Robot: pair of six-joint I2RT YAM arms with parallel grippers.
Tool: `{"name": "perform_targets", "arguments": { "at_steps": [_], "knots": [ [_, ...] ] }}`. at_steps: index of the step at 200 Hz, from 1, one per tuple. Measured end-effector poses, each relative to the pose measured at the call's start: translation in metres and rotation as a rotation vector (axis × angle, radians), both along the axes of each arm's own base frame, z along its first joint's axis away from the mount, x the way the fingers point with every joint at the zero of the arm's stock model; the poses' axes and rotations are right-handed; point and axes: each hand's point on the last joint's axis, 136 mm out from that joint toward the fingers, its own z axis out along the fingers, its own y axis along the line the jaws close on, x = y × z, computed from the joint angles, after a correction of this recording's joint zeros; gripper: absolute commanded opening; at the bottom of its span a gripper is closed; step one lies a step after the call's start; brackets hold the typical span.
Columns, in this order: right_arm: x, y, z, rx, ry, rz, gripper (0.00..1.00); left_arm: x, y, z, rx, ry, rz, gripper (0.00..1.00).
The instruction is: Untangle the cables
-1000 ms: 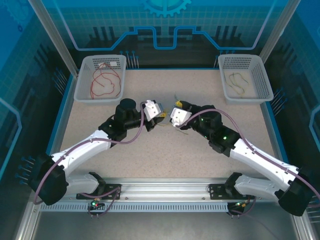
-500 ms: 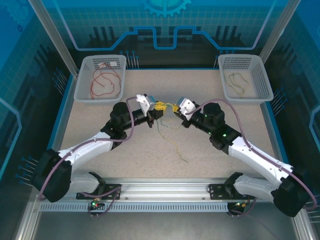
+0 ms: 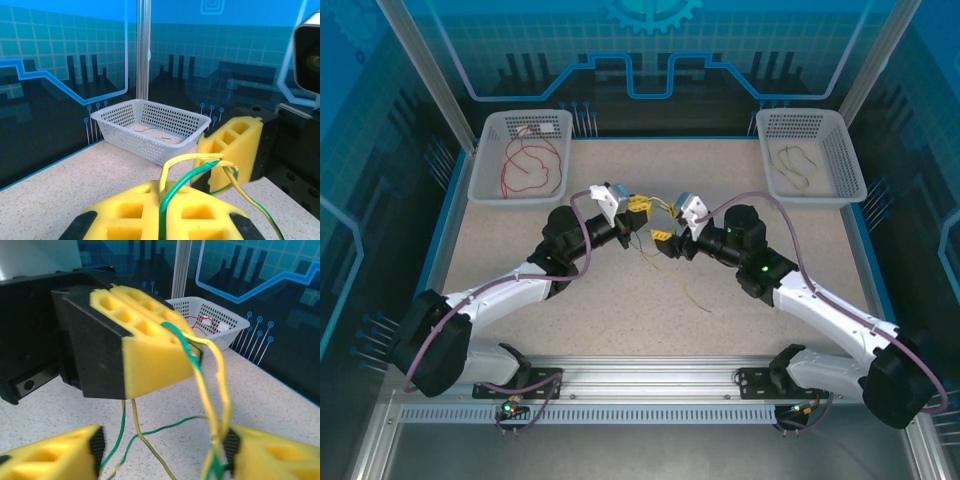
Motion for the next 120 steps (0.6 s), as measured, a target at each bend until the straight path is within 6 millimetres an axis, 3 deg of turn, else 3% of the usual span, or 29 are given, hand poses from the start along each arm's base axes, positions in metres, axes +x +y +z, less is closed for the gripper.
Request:
{"name": "perform_targets", "arguments": {
  "at_steps": [40, 120],
  "knots": [
    [-0.004, 0.014, -0.008, -0.055, -0.044, -0.008, 0.76, 0.000, -0.001, 0.003, -0.011, -0.008, 0.011, 0.00],
    [0.033, 0.037, -0.031, -0.039, -0.065, -0.171, 0.77, -0.004, -0.006, 0.012, -0.063, -0.012, 0.033, 0.00]
  ]
}}
